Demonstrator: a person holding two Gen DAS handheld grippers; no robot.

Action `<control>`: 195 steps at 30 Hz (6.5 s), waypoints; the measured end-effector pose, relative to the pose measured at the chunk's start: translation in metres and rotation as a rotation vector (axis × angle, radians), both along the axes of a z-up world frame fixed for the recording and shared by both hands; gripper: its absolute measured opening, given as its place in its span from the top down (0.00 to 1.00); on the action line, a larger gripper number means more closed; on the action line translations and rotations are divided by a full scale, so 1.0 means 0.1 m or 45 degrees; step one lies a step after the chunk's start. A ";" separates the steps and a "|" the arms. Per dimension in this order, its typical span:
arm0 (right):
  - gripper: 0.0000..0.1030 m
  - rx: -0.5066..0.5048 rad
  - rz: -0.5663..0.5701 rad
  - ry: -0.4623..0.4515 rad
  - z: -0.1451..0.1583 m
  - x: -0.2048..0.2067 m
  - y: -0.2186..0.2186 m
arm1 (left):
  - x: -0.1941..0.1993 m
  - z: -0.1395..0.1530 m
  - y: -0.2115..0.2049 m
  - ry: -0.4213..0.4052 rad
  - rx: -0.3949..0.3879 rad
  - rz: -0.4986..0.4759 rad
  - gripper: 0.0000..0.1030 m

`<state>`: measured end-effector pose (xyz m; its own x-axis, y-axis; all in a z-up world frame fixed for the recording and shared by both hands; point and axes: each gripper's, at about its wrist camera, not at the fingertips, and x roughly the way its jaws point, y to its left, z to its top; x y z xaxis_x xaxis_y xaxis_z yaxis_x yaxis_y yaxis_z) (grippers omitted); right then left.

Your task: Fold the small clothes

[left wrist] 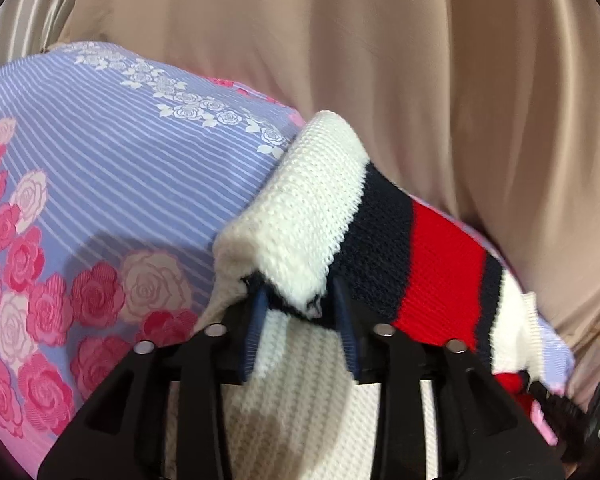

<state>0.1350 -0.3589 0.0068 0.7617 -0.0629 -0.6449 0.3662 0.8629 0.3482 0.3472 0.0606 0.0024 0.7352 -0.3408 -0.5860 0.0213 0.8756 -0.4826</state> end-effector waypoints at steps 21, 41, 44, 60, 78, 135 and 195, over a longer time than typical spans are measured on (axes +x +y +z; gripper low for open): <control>0.25 0.178 0.304 -0.044 -0.59 -1.90 0.74 | -2.64 -0.17 0.46 0.037 0.050 -0.309 0.05; 0.91 0.240 0.391 -0.075 -0.40 -3.28 1.14 | -3.72 0.14 1.03 0.083 0.033 -0.470 0.96; 0.91 0.312 0.407 0.066 -0.72 -3.61 1.24 | -4.12 -0.05 1.19 0.196 0.028 -0.448 1.00; 0.84 0.498 0.284 0.029 -0.94 -3.52 1.08 | -3.82 -0.42 1.18 0.273 -0.199 -0.361 0.35; 0.92 0.355 0.407 -0.644 0.23 -4.20 1.09 | -4.60 0.70 1.32 -0.161 -0.176 -0.553 0.94; 0.69 0.134 -0.100 0.053 -0.38 -3.01 0.42 | -3.43 -0.17 1.07 0.264 0.195 -0.418 0.73; 0.40 -0.148 0.036 -0.106 0.20 -1.59 0.33 | -2.46 0.51 0.00 -0.139 0.400 -0.433 0.21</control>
<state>-0.0236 -0.3260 0.0267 0.8149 -0.1112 -0.5688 0.3151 0.9087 0.2737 0.1007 0.0605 0.0532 0.6758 -0.3917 -0.6244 0.3679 0.9133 -0.1747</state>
